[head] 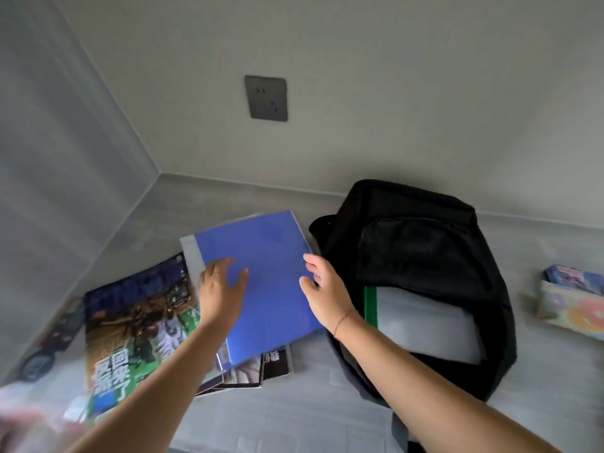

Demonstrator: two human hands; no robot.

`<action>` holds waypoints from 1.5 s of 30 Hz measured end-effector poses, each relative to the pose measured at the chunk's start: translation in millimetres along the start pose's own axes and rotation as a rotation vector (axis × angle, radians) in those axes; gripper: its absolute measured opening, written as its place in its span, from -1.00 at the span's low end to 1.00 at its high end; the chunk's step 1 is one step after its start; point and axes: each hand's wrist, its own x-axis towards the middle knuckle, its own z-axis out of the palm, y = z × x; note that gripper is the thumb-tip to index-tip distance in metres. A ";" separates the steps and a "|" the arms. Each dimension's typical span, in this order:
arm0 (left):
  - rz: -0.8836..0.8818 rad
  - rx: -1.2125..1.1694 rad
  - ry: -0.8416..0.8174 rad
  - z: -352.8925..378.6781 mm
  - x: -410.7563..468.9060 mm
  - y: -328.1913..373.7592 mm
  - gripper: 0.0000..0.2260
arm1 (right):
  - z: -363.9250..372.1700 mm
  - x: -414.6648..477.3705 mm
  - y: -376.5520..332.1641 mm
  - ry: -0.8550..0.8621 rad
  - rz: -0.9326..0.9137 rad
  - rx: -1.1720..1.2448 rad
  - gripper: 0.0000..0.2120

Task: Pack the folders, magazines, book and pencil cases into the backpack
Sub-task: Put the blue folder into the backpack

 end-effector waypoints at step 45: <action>-0.191 -1.044 -0.199 -91.1 37.2 -17.7 -0.57 | 10.8 111.7 -19.3 -0.248 -0.009 0.435 -0.40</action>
